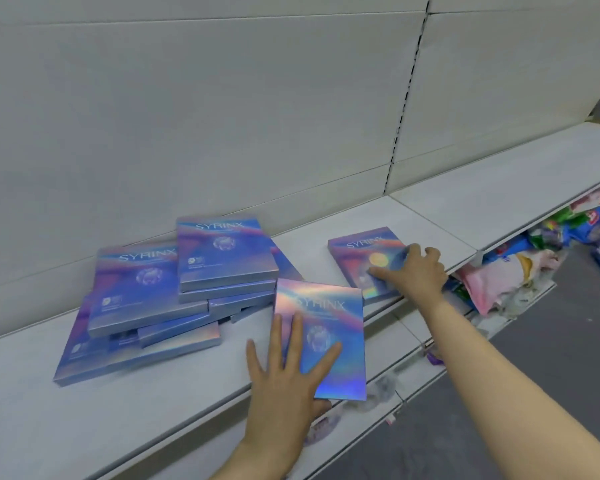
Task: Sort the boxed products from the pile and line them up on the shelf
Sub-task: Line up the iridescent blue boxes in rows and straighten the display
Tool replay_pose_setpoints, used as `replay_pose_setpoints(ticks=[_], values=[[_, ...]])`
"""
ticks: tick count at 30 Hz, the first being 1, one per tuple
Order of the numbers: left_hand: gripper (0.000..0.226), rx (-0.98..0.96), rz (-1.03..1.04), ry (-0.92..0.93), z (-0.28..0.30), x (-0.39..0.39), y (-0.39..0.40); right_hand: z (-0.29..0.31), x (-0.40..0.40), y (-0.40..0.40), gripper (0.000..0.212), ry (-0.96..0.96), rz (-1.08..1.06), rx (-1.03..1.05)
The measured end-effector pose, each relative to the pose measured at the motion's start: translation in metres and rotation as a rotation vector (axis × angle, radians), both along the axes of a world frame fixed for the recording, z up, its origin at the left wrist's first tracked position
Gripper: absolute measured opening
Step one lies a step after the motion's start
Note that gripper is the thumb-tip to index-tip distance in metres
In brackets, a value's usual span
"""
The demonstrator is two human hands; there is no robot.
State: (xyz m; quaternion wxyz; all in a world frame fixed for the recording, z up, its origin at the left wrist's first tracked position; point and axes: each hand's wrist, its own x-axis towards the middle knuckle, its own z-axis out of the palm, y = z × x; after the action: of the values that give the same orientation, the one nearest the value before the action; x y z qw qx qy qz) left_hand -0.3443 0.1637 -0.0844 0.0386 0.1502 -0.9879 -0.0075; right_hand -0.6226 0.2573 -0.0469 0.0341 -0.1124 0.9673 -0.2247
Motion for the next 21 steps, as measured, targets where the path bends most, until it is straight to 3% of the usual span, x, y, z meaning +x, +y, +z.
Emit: replay_pose_setpoints(ticks=[2,4,8,11,14,18,21], values=[[0.067,0.025,0.048,0.094,-0.001,0.000,0.005,0.008,-0.008,-0.002,0.100,-0.084,0.007,0.090],[0.056,0.071,0.094,0.209,-0.004,-0.005,0.005,0.009,-0.012,0.001,0.105,-0.124,0.003,0.134],[0.088,0.216,0.207,0.325,-0.003,-0.007,0.011,0.006,-0.010,0.014,0.116,-0.238,-0.076,0.037],[0.106,0.257,0.256,0.426,-0.002,-0.006,0.017,0.003,-0.004,0.026,0.107,-0.306,-0.079,-0.195],[0.109,0.407,0.211,0.487,-0.002,-0.007,0.011,-0.004,0.008,0.036,0.098,-0.293,-0.091,-0.379],[0.084,0.703,0.204,0.595,0.004,0.004,-0.006,-0.018,0.042,0.050,0.081,-0.218,-0.215,-0.785],[0.066,0.860,0.176,0.697,0.012,0.031,-0.017,-0.023,0.082,0.058,0.062,-0.128,-0.191,-0.933]])
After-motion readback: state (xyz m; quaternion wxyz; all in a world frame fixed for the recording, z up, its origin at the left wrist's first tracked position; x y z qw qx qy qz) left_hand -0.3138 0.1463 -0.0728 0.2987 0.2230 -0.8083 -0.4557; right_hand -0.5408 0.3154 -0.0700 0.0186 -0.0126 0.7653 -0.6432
